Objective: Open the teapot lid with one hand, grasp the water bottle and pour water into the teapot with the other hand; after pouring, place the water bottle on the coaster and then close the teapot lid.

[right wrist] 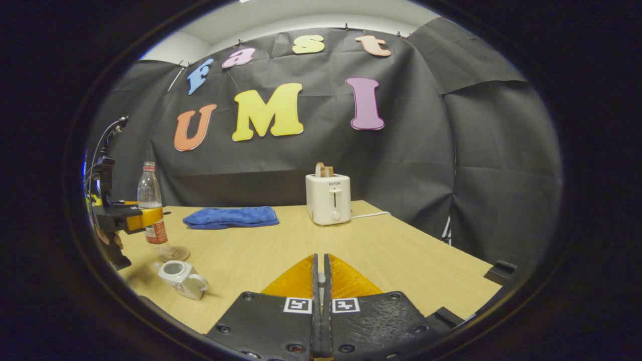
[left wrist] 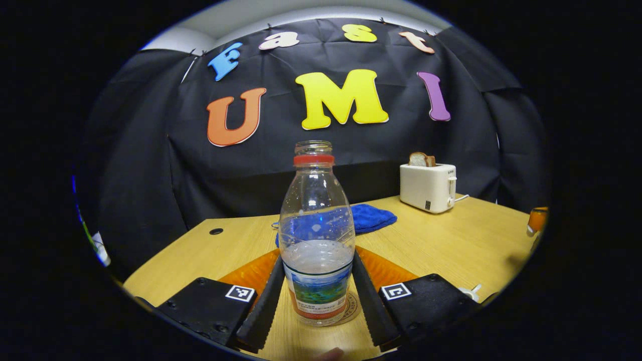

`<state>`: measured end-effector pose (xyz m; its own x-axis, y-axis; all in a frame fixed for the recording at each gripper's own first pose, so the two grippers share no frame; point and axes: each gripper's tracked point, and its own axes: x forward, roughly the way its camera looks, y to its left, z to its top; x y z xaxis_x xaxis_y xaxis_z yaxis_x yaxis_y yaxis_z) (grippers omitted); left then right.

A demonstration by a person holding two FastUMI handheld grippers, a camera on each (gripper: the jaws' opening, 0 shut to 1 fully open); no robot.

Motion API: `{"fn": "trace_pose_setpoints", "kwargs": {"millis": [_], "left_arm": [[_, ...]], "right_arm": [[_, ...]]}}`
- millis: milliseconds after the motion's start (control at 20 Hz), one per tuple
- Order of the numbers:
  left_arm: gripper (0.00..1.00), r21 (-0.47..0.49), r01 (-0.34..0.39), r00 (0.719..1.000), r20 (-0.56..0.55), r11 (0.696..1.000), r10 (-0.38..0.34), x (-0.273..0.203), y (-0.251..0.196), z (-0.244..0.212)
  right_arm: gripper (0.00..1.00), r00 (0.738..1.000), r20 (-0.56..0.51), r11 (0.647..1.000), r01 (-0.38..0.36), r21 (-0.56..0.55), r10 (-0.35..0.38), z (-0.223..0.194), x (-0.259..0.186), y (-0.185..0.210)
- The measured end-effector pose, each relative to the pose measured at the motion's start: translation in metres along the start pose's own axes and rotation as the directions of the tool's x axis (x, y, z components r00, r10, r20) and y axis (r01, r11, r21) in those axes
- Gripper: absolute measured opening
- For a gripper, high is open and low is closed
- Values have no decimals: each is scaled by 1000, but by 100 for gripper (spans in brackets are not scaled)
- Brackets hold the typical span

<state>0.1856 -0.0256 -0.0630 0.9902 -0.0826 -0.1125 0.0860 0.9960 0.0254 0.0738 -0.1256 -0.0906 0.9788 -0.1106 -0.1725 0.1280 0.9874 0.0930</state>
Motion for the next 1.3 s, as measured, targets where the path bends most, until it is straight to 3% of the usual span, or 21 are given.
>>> {"fn": "trace_pose_setpoints", "kwargs": {"millis": [300,650,900,1100,1300], "left_arm": [[78,-90,56,998,48,994,-52,13,-9,-8],[80,-7,66,996,59,998,-66,15,-15,-15],[83,-8,49,996,77,999,-48,13,-10,-7],[91,-8,57,996,74,998,-56,6,-9,-5],[93,-3,66,995,78,998,-66,-3,-5,-2]], "right_arm": [[0,1000,-12,1000,10,3,-10,-6,5,-2],[0,999,-34,1000,-17,-20,16,-12,2,17],[0,999,-7,998,-36,-57,36,0,-9,20],[0,999,-12,998,-36,-50,35,0,-14,14],[0,999,-16,999,-50,-17,50,3,-20,8]]}}
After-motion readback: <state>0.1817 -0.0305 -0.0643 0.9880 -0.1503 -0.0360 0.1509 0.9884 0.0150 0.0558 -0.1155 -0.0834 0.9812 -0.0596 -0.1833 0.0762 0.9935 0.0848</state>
